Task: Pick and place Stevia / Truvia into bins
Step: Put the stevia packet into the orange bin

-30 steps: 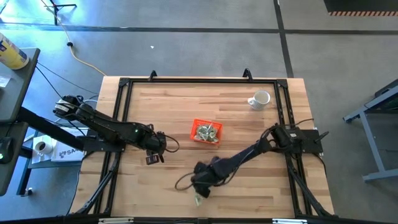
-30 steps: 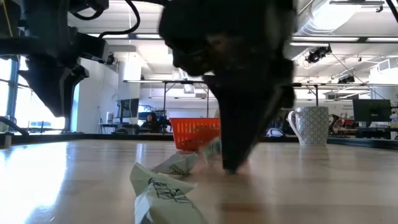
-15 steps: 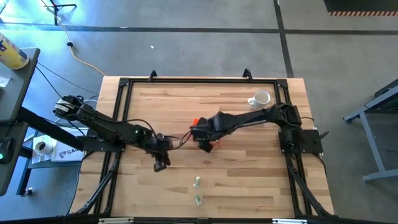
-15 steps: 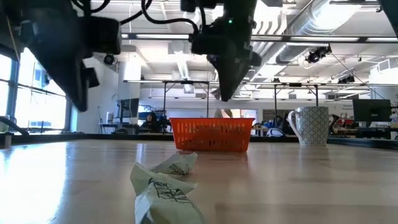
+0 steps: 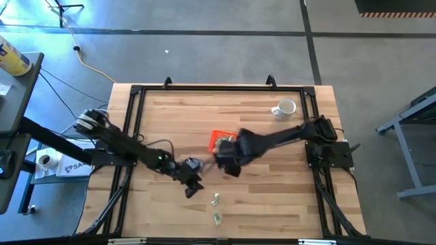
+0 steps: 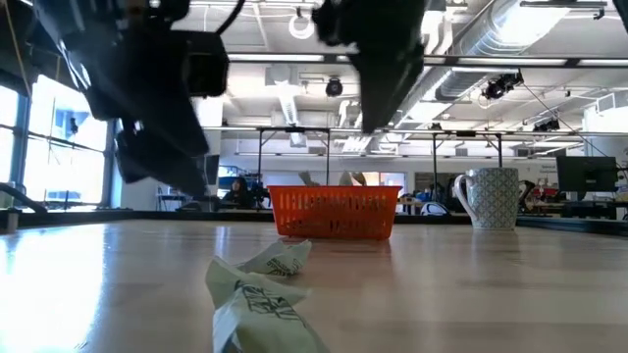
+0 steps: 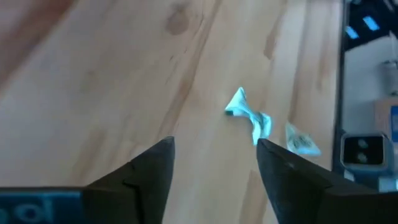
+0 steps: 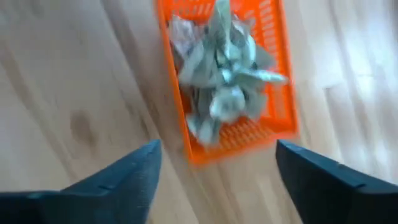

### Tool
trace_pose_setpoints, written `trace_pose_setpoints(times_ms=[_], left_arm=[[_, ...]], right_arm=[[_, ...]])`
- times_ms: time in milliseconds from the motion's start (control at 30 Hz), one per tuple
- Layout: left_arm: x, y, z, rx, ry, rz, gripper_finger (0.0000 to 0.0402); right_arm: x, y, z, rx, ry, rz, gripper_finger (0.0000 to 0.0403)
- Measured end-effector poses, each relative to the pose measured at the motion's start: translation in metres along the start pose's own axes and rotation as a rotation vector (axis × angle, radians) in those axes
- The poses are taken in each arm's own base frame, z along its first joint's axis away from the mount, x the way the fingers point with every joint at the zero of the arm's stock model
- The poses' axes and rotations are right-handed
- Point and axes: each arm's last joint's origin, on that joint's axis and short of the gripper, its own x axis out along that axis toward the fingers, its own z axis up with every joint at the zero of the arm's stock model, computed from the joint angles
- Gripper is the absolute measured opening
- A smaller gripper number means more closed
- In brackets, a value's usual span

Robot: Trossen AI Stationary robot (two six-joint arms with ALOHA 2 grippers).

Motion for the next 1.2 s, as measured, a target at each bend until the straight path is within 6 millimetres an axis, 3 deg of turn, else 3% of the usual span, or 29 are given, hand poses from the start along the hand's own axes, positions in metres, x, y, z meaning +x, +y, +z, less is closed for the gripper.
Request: trace_pose_setpoints(times_ms=[100, 267, 433, 500, 800, 967, 1200], left_arm=[[0.021, -0.009, 0.0, -0.049, 0.008, 0.029, 0.0278], [0.053, -0.039, 0.006, -0.046, 0.05, 0.054, 0.0289], [0.069, -0.068, 0.007, 0.034, 0.115, 0.21, 0.0289], [0.077, -0.073, 0.007, 0.057, 0.129, 0.29, 0.0289], [0.109, -0.08, 0.009, 0.043, 0.112, 0.314, 0.0284], [0.112, -0.072, 0.003, 0.072, 0.128, 0.386, 0.0233], [0.107, -0.062, -0.002, 0.251, 0.228, 0.481, 0.0098]], right_arm=[[-0.013, 0.01, -0.018, 0.021, 0.03, -0.048, 0.0329], [-0.029, 0.031, -0.047, 0.061, 0.015, -0.146, 0.0329], [-0.043, 0.05, -0.071, 0.104, -0.052, -0.19, 0.0328], [-0.048, 0.054, -0.08, 0.127, -0.077, -0.217, 0.0328], [-0.052, 0.068, -0.104, 0.179, -0.056, -0.219, 0.0328], [-0.038, 0.081, -0.135, 0.203, 0.006, -0.22, 0.0328], [-0.023, 0.096, -0.187, 0.281, 0.107, -0.237, 0.0328]])
